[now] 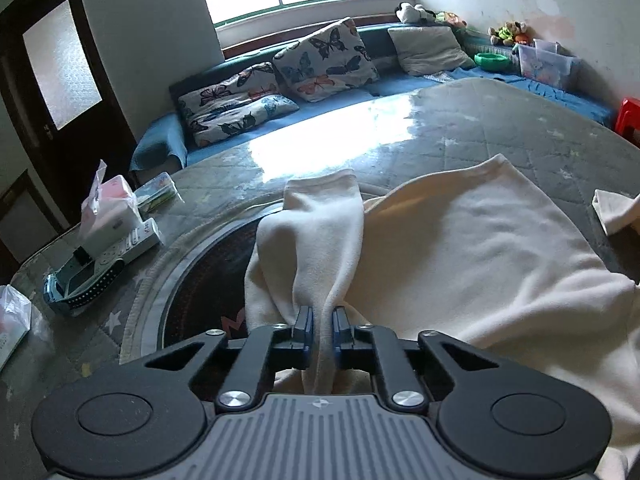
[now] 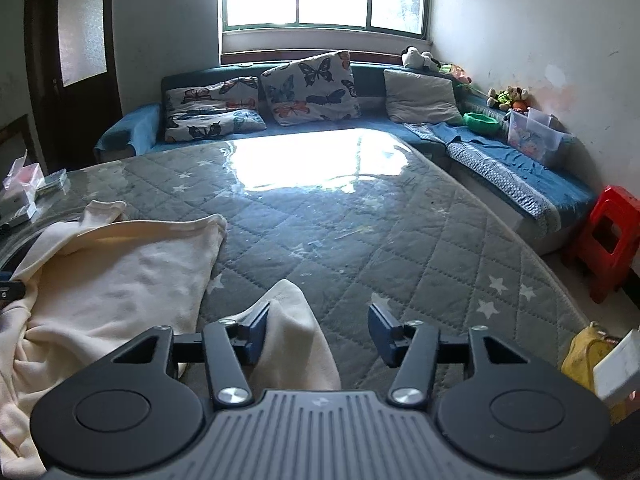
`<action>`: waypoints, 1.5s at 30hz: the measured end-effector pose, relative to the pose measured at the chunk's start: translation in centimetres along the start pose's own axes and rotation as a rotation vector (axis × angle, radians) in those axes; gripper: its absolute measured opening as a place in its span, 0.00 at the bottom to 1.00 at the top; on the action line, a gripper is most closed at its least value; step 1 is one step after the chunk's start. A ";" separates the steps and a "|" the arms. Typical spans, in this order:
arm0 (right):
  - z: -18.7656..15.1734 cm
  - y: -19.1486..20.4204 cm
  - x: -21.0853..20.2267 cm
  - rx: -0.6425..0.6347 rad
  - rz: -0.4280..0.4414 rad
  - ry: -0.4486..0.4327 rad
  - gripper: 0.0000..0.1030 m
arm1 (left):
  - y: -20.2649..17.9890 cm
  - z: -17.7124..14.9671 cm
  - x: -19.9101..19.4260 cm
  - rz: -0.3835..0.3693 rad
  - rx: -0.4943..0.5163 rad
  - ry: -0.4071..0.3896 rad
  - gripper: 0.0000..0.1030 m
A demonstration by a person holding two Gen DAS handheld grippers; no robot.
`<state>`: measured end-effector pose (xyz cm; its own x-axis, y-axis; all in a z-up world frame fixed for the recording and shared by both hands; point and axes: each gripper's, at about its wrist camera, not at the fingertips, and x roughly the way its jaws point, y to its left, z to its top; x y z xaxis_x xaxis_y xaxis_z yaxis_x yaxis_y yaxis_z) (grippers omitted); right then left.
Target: Fold clothes
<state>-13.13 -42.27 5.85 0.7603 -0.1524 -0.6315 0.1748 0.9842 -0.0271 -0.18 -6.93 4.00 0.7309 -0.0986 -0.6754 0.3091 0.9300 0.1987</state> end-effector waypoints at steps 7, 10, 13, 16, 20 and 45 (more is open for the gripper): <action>0.7 0.0 -0.5 -0.011 -0.012 -0.027 0.55 | 3.0 -0.8 -2.1 0.001 -0.104 -0.026 0.07; 1.1 0.7 -1.0 -0.025 -0.002 -0.049 0.57 | 4.3 -1.6 -3.3 0.012 -0.140 -0.029 0.07; 1.6 1.8 -1.6 -0.052 0.027 -0.071 0.58 | 5.7 -2.7 -4.6 0.022 -0.175 -0.027 0.07; 2.0 3.4 -2.0 -0.086 0.068 -0.084 0.58 | 6.7 -4.2 -6.0 0.022 -0.193 -0.027 0.07; 2.1 5.6 -2.0 -0.130 0.133 -0.079 0.58 | 7.6 -6.5 -7.4 0.029 -0.208 0.014 0.07; -0.4 11.8 2.6 -0.242 0.299 0.095 0.58 | 2.5 -2.8 -2.7 -0.033 0.051 0.013 0.38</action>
<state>-9.31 -30.99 3.62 0.6922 0.1418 -0.7076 -0.2068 0.9784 -0.0063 -3.06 -3.34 4.38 0.7119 -0.1236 -0.6914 0.3635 0.9071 0.2121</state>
